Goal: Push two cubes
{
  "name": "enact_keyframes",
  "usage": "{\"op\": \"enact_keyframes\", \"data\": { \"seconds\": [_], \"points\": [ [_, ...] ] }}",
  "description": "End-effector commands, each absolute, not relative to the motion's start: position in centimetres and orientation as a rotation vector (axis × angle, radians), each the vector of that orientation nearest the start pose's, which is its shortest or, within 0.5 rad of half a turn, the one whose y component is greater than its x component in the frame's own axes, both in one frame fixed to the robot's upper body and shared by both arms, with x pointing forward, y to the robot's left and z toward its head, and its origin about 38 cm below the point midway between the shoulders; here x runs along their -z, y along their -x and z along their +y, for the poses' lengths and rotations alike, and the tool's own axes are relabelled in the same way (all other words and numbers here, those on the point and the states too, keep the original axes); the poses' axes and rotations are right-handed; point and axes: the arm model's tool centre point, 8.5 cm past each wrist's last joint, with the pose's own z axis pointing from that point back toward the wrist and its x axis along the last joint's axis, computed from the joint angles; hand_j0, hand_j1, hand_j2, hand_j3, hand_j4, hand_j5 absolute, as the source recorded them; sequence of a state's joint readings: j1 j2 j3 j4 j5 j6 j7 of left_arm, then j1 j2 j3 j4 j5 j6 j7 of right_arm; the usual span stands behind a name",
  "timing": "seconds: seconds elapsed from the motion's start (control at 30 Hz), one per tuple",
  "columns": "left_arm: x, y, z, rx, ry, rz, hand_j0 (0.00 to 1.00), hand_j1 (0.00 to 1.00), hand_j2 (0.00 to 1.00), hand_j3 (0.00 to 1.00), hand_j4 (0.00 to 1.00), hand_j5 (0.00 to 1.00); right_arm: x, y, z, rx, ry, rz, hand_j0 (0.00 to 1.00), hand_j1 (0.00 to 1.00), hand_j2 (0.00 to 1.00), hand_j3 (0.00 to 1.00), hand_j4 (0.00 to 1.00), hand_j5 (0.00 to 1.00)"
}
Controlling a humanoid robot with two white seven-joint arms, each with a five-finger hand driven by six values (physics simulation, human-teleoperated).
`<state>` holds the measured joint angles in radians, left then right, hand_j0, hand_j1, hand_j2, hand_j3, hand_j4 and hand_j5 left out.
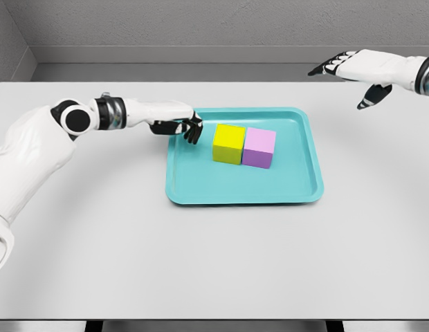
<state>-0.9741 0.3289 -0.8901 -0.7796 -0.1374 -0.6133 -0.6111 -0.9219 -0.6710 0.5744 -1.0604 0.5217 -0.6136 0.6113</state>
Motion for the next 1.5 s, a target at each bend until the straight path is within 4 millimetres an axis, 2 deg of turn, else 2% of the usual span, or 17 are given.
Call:
{"op": "enact_keyframes", "data": {
  "seconds": [0.0,0.27,0.7,0.83,1.0,1.07,1.17,1.3,1.4,1.47],
  "points": [
    [-16.7,-52.9,16.9,1.874,0.042,-1.419,0.12,0.12,0.12,0.12,0.12,0.12,-26.8,-51.9,-33.6,-1.971,0.612,-1.28,1.0,1.0,1.0,1.0,1.0,1.0],
    [-16.4,-52.7,15.1,1.93,0.038,-1.407,0.12,0.12,0.12,0.12,0.12,0.12,-26.9,-51.9,-33.5,-1.973,0.613,-1.282,1.0,1.0,1.0,1.0,1.0,1.0],
    [-16.4,-52.5,13.9,1.948,0.049,-1.413,0.12,0.12,0.12,0.12,0.12,0.12,-26.8,-51.8,-33.5,-1.977,0.611,-1.282,1.0,1.0,1.0,1.0,1.0,1.0],
    [-16.4,-52.4,13.0,1.954,0.062,-1.424,0.12,0.12,0.12,0.12,0.12,0.12,-26.9,-51.8,-33.5,-1.977,0.612,-1.281,1.0,1.0,1.0,1.0,1.0,1.0],
    [-16.4,-52.4,12.9,1.956,0.064,-1.424,0.12,0.12,0.12,0.12,0.12,0.12,-26.8,-51.8,-33.5,-1.977,0.611,-1.282,1.0,1.0,1.0,1.0,1.0,1.0],
    [-17.0,-52.9,14.1,1.945,0.034,-1.418,0.12,0.12,0.12,0.12,0.12,0.12,-26.8,-51.8,-33.5,-1.977,0.611,-1.282,1.0,1.0,1.0,1.0,1.0,1.0],
    [-17.6,-53.5,16.9,1.923,-0.019,-1.397,0.12,0.12,0.12,0.12,0.12,0.12,-26.9,-51.8,-33.5,-1.977,0.612,-1.281,1.0,1.0,1.0,1.0,1.0,1.0],
    [-16.9,-54.2,18.1,1.91,-0.052,-1.336,0.12,0.12,0.12,0.12,0.12,0.12,-26.9,-51.8,-33.5,-1.977,0.614,-1.282,1.0,1.0,1.0,1.0,1.0,1.0],
    [-15.5,-54.6,15.8,1.903,-0.021,-1.3,0.12,0.12,0.12,0.12,0.12,0.12,-26.9,-51.8,-33.5,-1.977,0.614,-1.282,1.0,1.0,1.0,1.0,1.0,1.0],
    [-15.6,-54.7,15.6,1.918,-0.031,-1.291,0.12,0.12,0.12,0.12,0.12,0.12,-26.9,-51.8,-33.5,-1.977,0.612,-1.281,1.0,1.0,1.0,1.0,1.0,1.0]
  ]
}}
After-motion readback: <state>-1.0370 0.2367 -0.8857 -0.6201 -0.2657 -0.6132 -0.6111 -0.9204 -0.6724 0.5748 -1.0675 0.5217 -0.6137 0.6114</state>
